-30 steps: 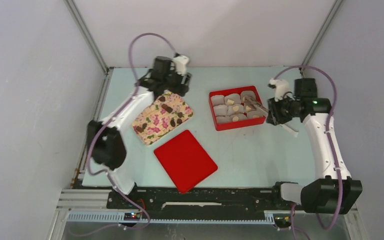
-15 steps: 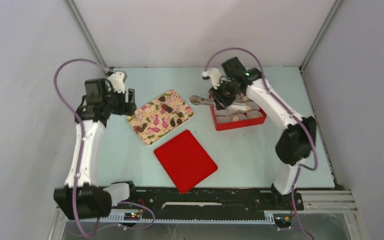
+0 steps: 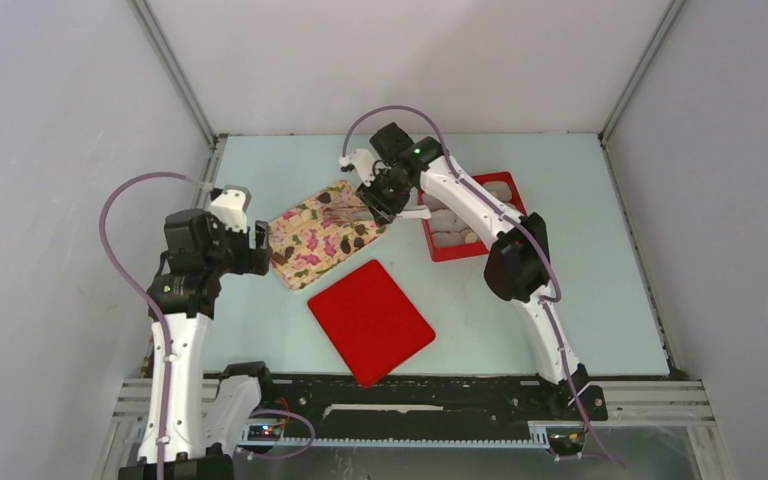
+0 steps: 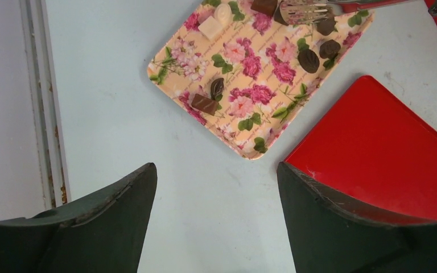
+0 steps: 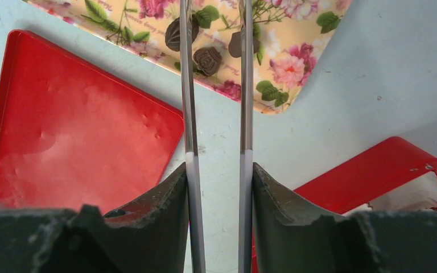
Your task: Pack the chocolate
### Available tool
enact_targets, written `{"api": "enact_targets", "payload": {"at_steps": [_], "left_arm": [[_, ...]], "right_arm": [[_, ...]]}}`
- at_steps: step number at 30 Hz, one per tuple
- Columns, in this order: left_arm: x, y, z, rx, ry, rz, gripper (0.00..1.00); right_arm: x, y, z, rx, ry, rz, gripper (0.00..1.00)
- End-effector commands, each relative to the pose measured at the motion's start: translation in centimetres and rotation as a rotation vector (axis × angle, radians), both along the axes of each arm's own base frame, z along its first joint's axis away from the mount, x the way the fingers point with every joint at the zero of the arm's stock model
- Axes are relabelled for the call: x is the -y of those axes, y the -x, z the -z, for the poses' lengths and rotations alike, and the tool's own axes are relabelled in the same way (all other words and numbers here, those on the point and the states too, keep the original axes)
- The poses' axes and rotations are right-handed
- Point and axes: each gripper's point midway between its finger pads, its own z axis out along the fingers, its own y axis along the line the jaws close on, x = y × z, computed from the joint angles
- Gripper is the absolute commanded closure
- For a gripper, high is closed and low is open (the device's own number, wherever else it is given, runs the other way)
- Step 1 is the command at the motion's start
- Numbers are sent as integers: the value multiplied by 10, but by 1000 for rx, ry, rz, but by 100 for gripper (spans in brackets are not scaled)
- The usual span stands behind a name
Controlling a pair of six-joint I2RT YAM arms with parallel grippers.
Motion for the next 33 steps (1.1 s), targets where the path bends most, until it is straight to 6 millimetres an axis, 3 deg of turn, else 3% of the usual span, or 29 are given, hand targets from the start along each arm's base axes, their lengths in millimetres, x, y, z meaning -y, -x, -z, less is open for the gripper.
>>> {"api": "enact_targets", "payload": {"at_steps": [1, 14, 18, 22, 26, 33], "left_arm": [[1, -5, 4, 9, 16, 4, 18], [3, -7, 10, -2, 25, 13, 18], [2, -8, 10, 0, 30, 13, 18], [4, -8, 10, 2, 36, 21, 18], [5, -9, 10, 0, 44, 26, 18], [8, -10, 13, -9, 54, 37, 18]], "right_arm": [[-14, -7, -15, 48, -22, 22, 58], [-18, -26, 19, 63, 33, 72, 53], [-16, -24, 26, 47, 49, 76, 58], [-10, -21, 12, 64, 50, 79, 66], [4, -19, -21, 92, 15, 97, 71], [49, -10, -73, 130, -56, 146, 74]]}}
